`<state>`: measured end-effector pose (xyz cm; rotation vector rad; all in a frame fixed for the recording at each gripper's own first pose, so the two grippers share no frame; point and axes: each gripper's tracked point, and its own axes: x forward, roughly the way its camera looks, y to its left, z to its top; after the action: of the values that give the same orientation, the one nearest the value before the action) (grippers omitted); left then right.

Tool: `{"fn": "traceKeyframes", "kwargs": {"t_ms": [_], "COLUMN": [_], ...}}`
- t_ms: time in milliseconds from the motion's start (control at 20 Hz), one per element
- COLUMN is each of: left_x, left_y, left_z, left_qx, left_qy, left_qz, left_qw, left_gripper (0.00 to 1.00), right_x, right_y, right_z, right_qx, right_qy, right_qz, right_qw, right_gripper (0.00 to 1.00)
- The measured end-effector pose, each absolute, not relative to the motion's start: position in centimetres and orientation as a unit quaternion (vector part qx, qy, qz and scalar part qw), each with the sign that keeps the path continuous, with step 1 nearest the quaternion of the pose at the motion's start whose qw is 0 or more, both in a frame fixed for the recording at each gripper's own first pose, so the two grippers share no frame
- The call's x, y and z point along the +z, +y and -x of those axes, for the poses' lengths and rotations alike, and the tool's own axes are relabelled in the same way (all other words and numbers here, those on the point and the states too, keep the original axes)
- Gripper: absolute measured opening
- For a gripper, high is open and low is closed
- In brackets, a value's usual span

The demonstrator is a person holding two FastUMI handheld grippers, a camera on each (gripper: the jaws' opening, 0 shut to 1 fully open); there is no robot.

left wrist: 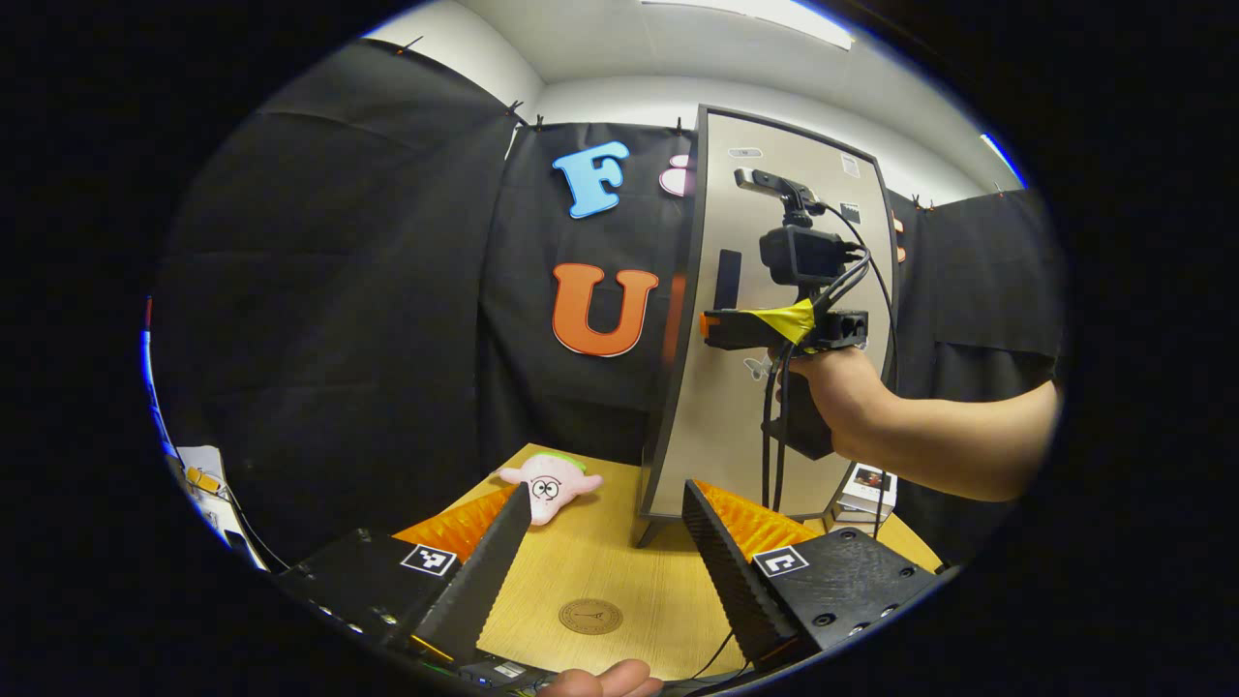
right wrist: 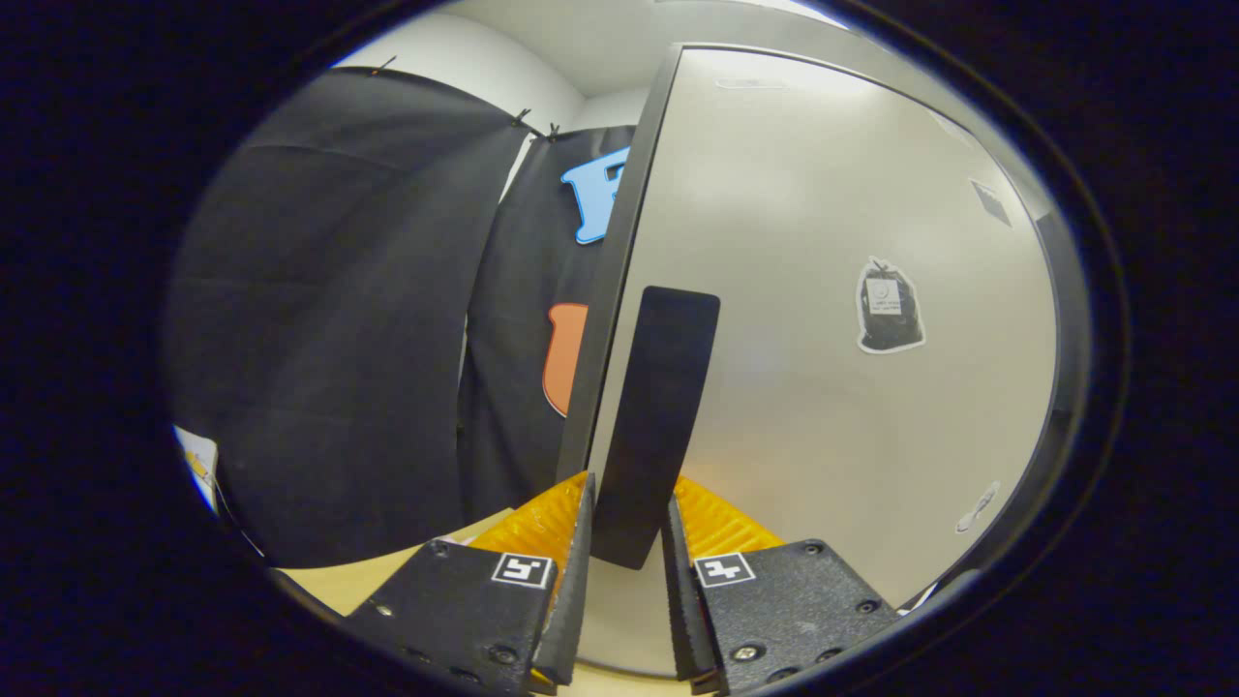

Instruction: Open the cabinet door with the right hand, grasp the bottle in the cabinet with the left hand and place it on the coaster, then close the cabinet door with the right hand.

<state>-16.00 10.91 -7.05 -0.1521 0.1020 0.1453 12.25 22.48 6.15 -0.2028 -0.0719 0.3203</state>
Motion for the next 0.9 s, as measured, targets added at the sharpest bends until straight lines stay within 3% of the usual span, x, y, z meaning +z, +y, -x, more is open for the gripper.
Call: {"fn": "traceKeyframes", "kwargs": {"t_ms": [300, 650, 900], "left_x": [-7.4, -7.0, -6.0], "left_y": [12.7, 14.3, 14.1], "left_z": [16.7, 17.6, 18.1], "left_qx": [0.084, 0.082, 0.068], "left_qy": [0.051, 0.039, 0.011], "left_qz": [0.076, 0.075, 0.078], "left_qw": [0.992, 0.993, 0.995], "left_gripper": [0.95, 0.95, 0.95], "right_x": [6.1, 5.9, 5.8], "right_y": [22.6, 22.2, 21.9], "right_z": [-11.4, -10.0, -9.5], "right_qx": [0.179, 0.201, 0.229], "right_qy": [-0.007, -0.008, 0.008], "right_qz": [0.079, 0.076, 0.063], "right_qw": [0.981, 0.977, 0.971], "right_gripper": [0.25, 0.22, 0.14]}}
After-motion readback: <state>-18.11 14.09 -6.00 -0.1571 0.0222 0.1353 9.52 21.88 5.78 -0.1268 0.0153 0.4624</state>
